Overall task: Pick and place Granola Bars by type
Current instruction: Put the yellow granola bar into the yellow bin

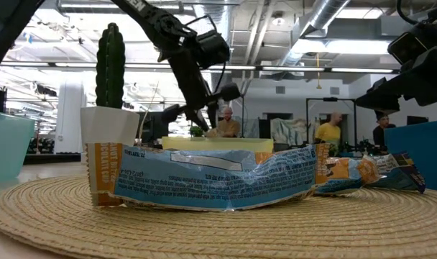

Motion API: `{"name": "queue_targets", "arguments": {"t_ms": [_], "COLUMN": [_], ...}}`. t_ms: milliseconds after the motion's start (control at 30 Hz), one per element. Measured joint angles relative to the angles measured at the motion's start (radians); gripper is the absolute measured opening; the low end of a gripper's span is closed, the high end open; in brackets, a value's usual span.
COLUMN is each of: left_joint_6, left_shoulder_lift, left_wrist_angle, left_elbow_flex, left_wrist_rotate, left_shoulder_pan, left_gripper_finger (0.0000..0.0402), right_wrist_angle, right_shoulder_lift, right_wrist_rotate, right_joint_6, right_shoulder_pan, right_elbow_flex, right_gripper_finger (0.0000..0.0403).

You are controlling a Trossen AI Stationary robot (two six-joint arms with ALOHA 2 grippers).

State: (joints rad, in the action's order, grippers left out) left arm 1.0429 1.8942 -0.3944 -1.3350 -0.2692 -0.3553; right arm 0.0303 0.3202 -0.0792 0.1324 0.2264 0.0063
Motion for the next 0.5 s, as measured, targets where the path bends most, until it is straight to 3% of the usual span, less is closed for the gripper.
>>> {"name": "queue_targets", "arguments": {"t_ms": [500], "left_joint_6": [0.027], "left_shoulder_lift": [0.038], "left_wrist_angle": [0.009], "left_elbow_flex": [0.000], "left_wrist_rotate": [0.000], "left_shoulder_pan": [-0.035], "left_gripper_finger": [0.0044], "right_wrist_angle": [0.000], "right_shoulder_lift": [0.000], "right_wrist_rotate": [0.000], "right_joint_6": [0.000], "right_shoulder_pan": [0.000], "right_elbow_flex": [0.000], "right_gripper_finger": [0.0234]}}
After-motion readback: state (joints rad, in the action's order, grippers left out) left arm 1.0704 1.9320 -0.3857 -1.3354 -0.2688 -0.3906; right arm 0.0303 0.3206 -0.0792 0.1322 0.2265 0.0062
